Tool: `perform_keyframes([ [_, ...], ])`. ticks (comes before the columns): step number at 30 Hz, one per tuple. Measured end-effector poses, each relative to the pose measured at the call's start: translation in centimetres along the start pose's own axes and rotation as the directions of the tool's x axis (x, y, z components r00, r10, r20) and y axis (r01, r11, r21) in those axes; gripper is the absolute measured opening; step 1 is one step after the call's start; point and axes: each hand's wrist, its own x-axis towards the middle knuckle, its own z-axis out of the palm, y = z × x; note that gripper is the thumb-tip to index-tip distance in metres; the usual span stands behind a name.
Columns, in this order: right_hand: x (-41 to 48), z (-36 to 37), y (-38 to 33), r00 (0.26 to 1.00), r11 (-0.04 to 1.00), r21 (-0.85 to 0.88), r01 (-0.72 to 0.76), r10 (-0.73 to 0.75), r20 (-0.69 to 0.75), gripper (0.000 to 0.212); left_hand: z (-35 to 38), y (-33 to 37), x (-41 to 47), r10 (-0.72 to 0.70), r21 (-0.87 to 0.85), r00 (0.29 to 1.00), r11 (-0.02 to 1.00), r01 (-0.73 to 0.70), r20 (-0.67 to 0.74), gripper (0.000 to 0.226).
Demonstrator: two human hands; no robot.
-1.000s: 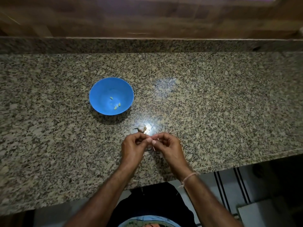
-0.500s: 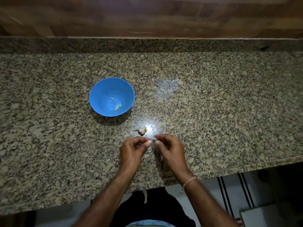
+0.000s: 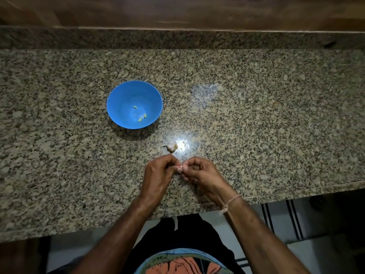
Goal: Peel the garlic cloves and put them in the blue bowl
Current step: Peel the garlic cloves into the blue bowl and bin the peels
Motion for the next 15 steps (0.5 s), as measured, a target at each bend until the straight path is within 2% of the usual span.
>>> perform_keyframes([
  [6, 0.4, 0.1, -0.3, 0.997, 0.998, -0.031, -0.060, 0.061, 0.040, 0.033, -0.1, -0.5, 0.1, 0.006, 0.037, 1.000, 0.999, -0.005, -0.017, 0.010],
  [8, 0.5, 0.3, -0.4, 1.000, 0.996, -0.087, -0.023, 0.024, 0.010, 0.029, -0.2, -0.8, 0.2, 0.025, 0.055, 0.999, 0.998, -0.024, -0.023, 0.011],
  [9, 0.5, 0.3, -0.5, 0.999, 0.983, -0.181, 0.019, -0.026, -0.034, 0.023, -0.1, -1.0, 0.2, 0.038, 0.069, 0.999, 0.997, -0.036, -0.029, 0.011],
  [10, 0.6, 0.3, -0.4, 0.991, 0.944, -0.324, 0.069, -0.102, -0.086, 0.016, -0.1, -1.4, 0.1, 0.065, 0.108, 0.997, 0.992, -0.060, -0.044, 0.011],
  [12, 1.1, 0.3, -0.3, 0.958, 0.785, -0.604, 0.137, -0.259, -0.120, 0.009, 0.2, -2.4, -0.3, 0.109, 0.275, 0.991, 0.958, -0.086, -0.072, 0.024],
  [15, 1.9, 1.1, -0.4, 0.947, 0.586, -0.803, 0.108, -0.305, -0.096, 0.013, 0.4, -3.4, -0.9, 0.101, 0.441, 0.991, 0.896, -0.053, -0.086, 0.050],
])
